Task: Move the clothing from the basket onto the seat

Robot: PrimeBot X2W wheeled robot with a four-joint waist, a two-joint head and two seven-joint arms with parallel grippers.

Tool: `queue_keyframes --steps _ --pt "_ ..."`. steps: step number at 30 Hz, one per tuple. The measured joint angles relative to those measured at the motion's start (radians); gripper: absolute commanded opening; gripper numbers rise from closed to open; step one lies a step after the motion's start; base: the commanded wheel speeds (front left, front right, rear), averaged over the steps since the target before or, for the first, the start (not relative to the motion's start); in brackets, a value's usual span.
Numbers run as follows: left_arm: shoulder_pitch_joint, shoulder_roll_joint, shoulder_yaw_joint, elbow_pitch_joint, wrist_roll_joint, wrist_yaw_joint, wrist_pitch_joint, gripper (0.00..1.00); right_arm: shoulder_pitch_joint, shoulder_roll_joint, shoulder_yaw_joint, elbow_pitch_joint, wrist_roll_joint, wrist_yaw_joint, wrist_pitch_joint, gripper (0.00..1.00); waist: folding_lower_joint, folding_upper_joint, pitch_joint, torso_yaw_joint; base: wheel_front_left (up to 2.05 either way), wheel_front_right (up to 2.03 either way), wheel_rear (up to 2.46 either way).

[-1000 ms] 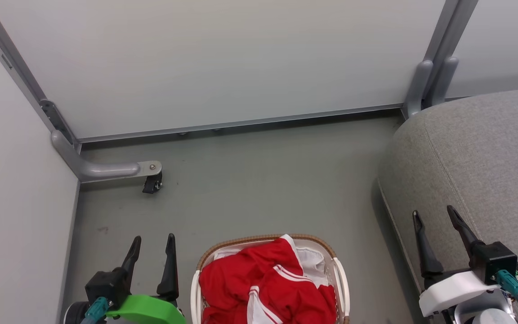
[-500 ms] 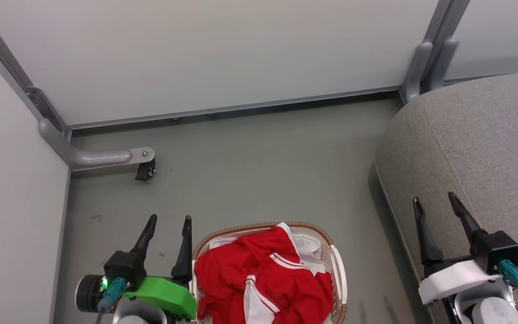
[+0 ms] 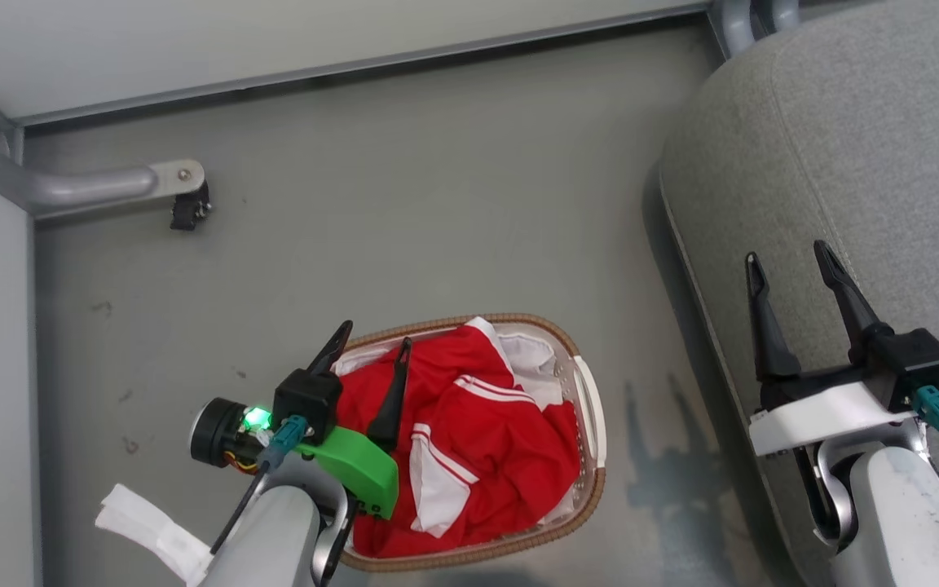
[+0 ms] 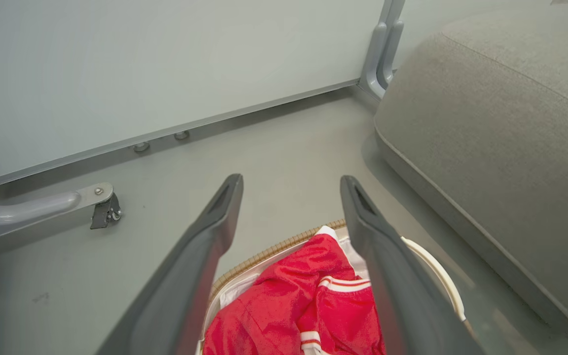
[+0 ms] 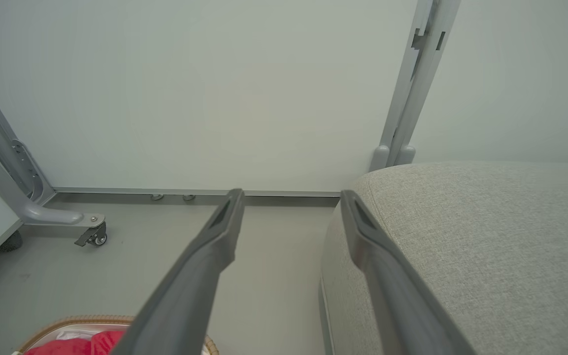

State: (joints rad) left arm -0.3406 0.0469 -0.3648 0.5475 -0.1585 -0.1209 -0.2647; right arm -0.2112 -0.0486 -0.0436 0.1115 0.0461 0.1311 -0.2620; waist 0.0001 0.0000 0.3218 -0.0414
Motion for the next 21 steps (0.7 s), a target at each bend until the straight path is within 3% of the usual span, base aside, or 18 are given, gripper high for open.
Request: queue_keyframes --steps 10,21 --pt "-0.12 0.003 -0.098 0.277 0.046 -0.007 0.0 1.0 -0.091 0.0 0.034 -0.014 0.036 0.0 0.0 1.0 0.0001 0.0 0.193 -0.063 0.0 0.0 0.0" --pt "-0.214 0.027 -0.14 0.423 0.024 -0.008 0.0 1.0 -0.143 -0.001 0.083 -0.024 0.092 0.0 0.0 1.0 0.0001 0.0 0.36 -0.14 0.0 0.0 0.0"
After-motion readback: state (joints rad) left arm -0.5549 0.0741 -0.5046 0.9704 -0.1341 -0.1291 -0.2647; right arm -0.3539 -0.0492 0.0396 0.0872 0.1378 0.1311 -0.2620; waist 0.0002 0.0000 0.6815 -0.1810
